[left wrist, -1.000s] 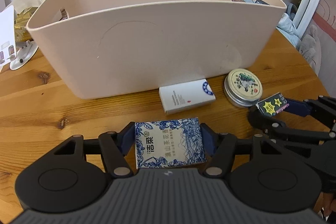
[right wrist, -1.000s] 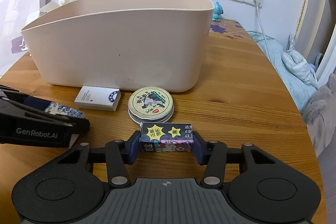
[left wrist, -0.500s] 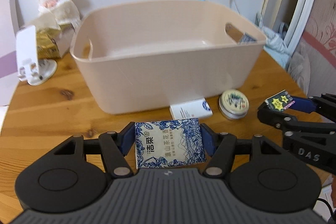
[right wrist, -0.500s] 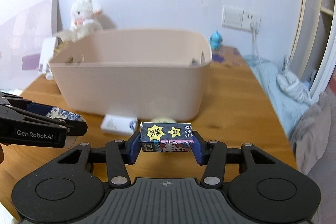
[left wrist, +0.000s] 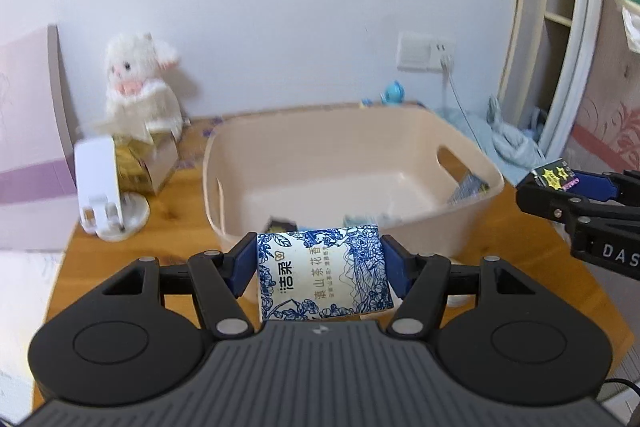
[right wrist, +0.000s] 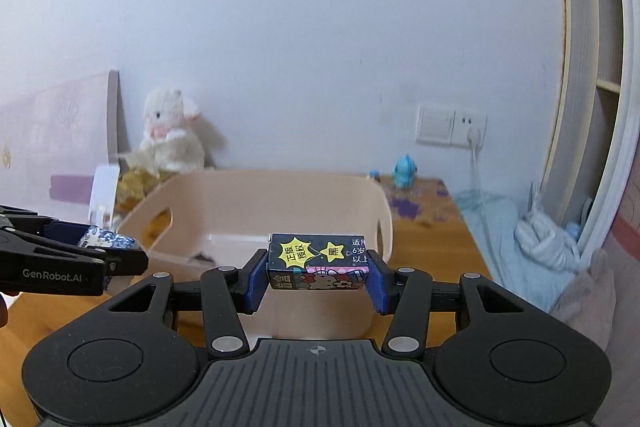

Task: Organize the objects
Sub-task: 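Carry the blue-and-white box into the bin with the left tool while the right tool releases the star box there, then move the right tool to the round metal tin while the left tool approaches the white card box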

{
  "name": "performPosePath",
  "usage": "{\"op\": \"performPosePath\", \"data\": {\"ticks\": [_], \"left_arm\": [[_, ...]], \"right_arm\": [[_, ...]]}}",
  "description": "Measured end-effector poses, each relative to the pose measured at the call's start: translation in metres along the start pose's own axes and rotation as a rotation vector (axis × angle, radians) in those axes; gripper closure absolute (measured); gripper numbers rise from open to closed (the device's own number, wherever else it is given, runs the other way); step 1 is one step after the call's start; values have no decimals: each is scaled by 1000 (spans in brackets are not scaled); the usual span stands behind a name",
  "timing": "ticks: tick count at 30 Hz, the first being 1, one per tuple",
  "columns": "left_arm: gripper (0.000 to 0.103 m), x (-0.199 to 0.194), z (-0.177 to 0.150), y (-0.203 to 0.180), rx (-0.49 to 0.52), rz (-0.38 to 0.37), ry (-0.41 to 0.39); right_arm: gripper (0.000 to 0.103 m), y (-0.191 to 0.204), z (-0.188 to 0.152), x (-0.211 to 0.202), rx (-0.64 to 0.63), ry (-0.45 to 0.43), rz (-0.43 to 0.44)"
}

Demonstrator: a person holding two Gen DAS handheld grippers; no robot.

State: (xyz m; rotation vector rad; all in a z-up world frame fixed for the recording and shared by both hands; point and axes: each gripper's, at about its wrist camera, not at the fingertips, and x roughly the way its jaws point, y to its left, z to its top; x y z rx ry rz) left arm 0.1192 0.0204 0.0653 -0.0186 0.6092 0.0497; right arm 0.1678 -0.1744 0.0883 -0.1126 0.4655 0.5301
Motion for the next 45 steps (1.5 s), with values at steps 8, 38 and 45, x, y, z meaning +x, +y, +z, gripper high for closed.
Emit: {"op": "performPosePath", "data": {"ticks": [8,38,45], "left_arm": [[37,26,37,15,4,43,-52],[30,152,34,11,96,109,173],[16,126,41,13,62,113,111]], "right_arm": [[56,-4,33,25,11,-39,-15],[39,16,19,151,-46,222,-18],[11,8,29,119,-29,144,-21]]}}
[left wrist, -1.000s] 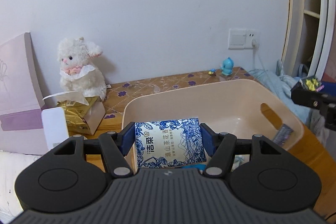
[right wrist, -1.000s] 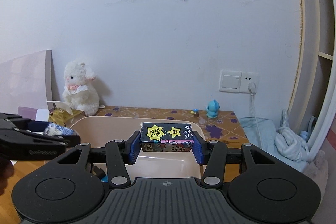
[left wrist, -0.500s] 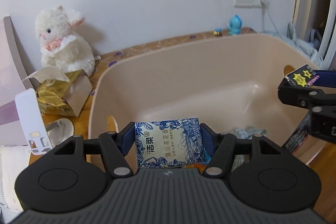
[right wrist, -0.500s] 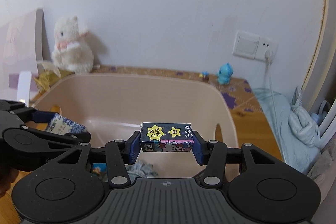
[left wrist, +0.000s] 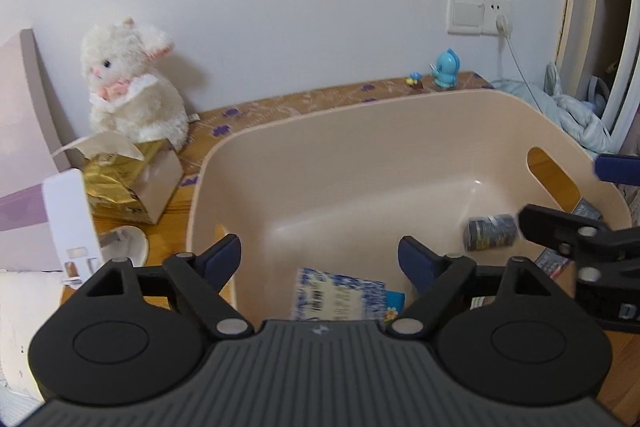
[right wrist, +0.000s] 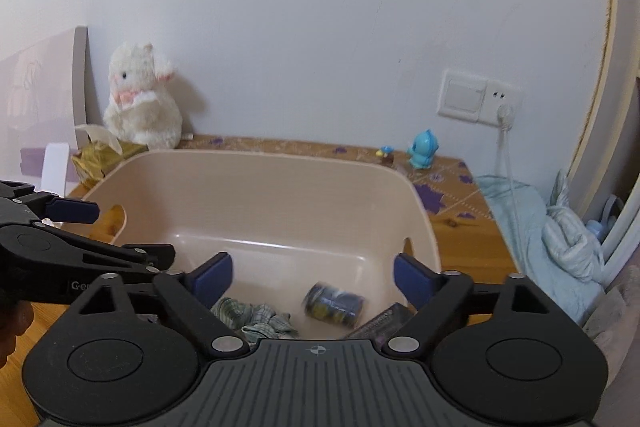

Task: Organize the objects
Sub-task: 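Move the right tool to the round metal tin while the left tool approaches the white card box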

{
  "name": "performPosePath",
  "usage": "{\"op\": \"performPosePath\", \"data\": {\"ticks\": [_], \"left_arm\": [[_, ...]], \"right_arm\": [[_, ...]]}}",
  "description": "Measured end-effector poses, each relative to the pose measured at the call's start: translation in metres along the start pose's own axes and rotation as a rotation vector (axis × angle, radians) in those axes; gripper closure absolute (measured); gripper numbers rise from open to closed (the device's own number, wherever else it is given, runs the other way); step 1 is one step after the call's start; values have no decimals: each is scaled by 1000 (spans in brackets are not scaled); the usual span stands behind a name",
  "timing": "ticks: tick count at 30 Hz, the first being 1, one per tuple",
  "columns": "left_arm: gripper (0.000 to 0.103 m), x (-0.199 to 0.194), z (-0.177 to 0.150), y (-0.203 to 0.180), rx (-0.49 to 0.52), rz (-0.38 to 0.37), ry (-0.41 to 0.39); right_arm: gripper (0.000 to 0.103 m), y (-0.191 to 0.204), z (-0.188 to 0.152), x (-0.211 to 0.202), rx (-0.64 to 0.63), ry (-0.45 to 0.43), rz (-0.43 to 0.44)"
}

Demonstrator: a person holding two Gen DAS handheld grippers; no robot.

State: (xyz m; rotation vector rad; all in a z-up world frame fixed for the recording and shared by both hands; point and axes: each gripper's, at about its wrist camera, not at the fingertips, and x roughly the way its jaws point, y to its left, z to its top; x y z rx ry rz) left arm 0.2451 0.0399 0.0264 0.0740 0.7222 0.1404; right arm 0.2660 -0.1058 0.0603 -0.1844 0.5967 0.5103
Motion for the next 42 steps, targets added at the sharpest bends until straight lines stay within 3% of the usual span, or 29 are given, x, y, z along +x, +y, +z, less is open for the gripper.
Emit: {"op": "performPosePath", "data": {"ticks": [4,13,20,33,42], "left_arm": [[16,-17,-2,1,-13,6,-17],[12,-55,-19,-4,-15,0,-46],[11,-66,-47,-8,-35,-25,-18],[11,-45,-92,-23,-50,-102,81],[11,-17,-104,-36,-38,-134,132]], "right_arm": [[0,-4,-1,-22,12,-24,-4],[0,-13,-22,-58,22,-20,-27],[0,-20,-51,-66,21,35,-50],[0,-29,-101,-37,30,183,-50],[0,-32,-121,-5,14,260,-38]]}}
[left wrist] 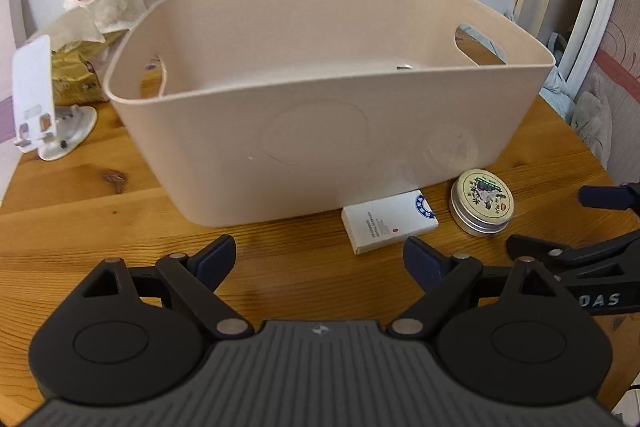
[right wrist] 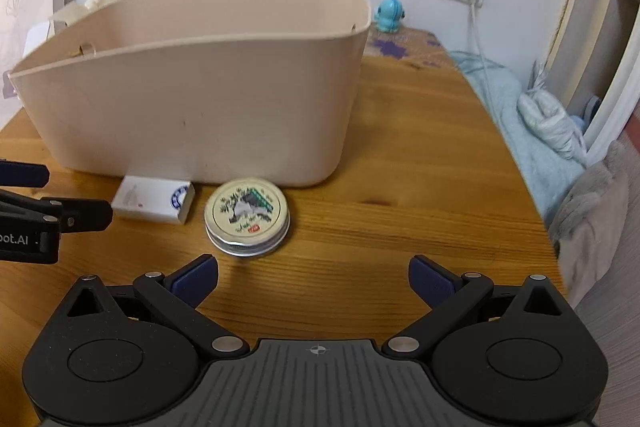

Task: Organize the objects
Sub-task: 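Move the right tool to the round metal tin while the left tool approaches the white card box, then grasp the round tin with the right gripper while the left gripper grasps the white card box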

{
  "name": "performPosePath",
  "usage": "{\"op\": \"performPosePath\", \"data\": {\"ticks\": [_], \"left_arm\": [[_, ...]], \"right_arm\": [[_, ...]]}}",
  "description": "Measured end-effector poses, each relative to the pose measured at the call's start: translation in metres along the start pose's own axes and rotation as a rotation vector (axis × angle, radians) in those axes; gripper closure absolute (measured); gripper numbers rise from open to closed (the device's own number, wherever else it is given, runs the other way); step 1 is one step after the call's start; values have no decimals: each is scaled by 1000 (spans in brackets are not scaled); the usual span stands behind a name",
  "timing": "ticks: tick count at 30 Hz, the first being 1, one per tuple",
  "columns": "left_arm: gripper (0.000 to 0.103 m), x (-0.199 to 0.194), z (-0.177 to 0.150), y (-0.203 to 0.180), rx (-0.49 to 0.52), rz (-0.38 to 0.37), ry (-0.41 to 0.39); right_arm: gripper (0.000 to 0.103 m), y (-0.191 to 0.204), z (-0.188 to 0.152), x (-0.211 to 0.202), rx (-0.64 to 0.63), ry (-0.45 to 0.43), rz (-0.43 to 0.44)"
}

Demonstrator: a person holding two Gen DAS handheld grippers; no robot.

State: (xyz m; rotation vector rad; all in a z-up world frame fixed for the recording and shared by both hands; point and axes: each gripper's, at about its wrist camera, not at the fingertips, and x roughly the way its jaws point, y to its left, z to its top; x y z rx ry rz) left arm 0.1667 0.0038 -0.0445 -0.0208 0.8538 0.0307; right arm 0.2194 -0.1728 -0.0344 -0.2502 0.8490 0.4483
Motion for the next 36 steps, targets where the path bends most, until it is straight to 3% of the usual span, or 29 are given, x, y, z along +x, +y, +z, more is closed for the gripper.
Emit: {"op": "performPosePath", "data": {"ticks": [21,31,36], "left_arm": [[12,34,10,-26,-44,-78,22],[13,45,12,-37,-58,39,39],[27,41,10,-36,-55,72,28]], "right_arm": [[0,-11,3,28,-4,-32,47],[0,-15,3,31,-2,-51,42],[16,-15,1,28,-19,-74,62]]}}
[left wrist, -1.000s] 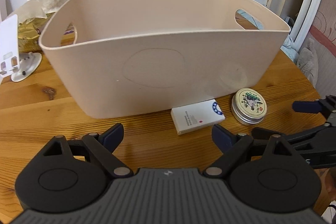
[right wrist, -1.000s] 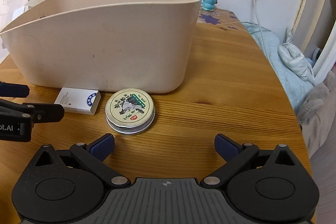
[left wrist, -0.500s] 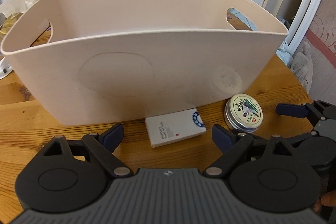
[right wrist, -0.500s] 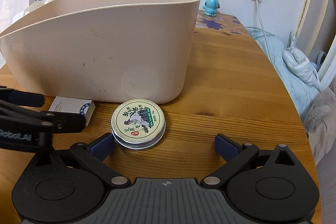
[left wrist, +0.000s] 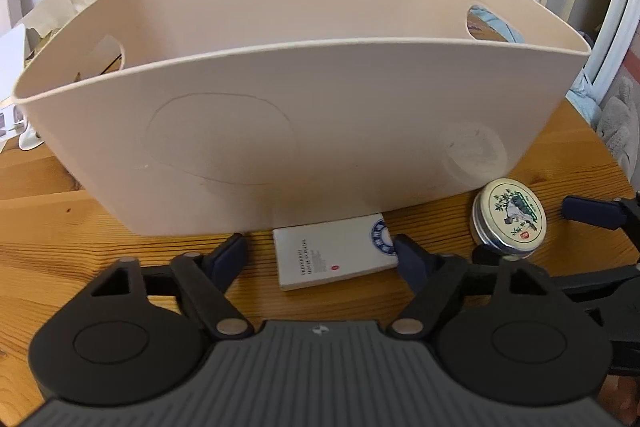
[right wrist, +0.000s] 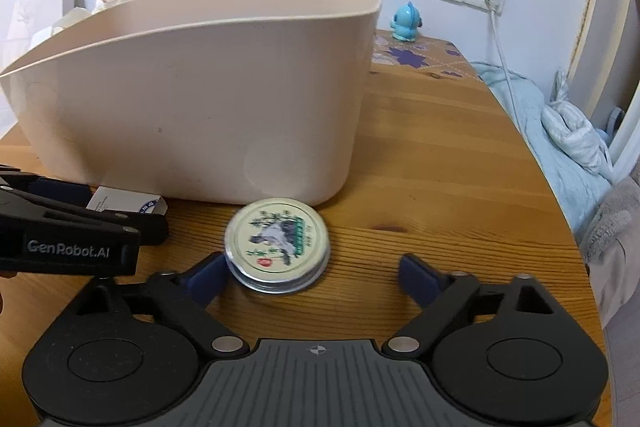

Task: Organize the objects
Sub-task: 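Grasp the round tin with the right gripper while the left gripper grasps the white card box, then carry the white box into the bin with the left tool while the right tool drops the tin in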

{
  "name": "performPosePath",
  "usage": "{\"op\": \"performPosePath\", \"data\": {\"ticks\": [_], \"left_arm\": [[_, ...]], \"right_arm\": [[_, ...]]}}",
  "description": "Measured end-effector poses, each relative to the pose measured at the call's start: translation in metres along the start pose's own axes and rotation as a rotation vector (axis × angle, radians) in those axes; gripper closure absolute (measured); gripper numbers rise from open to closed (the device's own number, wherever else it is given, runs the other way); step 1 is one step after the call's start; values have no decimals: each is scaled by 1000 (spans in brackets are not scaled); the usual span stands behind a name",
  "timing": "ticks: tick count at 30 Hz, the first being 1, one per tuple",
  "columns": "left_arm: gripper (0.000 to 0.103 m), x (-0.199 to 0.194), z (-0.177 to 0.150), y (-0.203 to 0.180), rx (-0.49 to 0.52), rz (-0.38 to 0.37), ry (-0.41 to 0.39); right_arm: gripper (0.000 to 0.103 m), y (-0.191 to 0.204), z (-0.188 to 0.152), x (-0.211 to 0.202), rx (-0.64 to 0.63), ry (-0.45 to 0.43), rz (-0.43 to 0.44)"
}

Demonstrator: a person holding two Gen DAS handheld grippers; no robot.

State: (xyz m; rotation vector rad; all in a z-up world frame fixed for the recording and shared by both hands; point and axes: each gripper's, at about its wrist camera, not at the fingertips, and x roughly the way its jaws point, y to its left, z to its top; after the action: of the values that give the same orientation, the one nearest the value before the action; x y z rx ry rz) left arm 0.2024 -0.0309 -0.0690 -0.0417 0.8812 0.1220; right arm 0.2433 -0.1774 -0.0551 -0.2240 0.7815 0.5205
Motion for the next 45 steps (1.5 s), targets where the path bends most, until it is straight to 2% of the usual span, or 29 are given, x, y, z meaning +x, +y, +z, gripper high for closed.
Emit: {"op": "performPosePath", "data": {"ticks": [2,3,4,5,15,23,30,37,45], "left_arm": [[35,-2,-1,3,-4,5,-6],[39,-3,-1,5,-9,7,-8],[39,-4,-1,7,-18,7,-5],[39,-4,-2,8,-24,8,-5],[40,-18,-9,25,-59,-13,8],[40,-48,-12,39,-53,-12,-37],[40,-78,-7,55,-51,-12,-89],[40,-112,3,70,-32,-12,-168],[40,-132,37,80,-10,0,-267]], "right_arm": [[35,0,0,-2,-1,-7,7],[39,0,1,-3,2,-9,10],[48,0,2,-3,5,-10,9],[52,0,2,-4,11,-13,5],[52,6,-5,-16,35,-5,13],[52,13,-2,-49,45,-51,25],[52,20,7,-88,38,-133,37],[52,28,31,-125,14,-253,28],[52,35,69,-141,-4,-354,21]]}}
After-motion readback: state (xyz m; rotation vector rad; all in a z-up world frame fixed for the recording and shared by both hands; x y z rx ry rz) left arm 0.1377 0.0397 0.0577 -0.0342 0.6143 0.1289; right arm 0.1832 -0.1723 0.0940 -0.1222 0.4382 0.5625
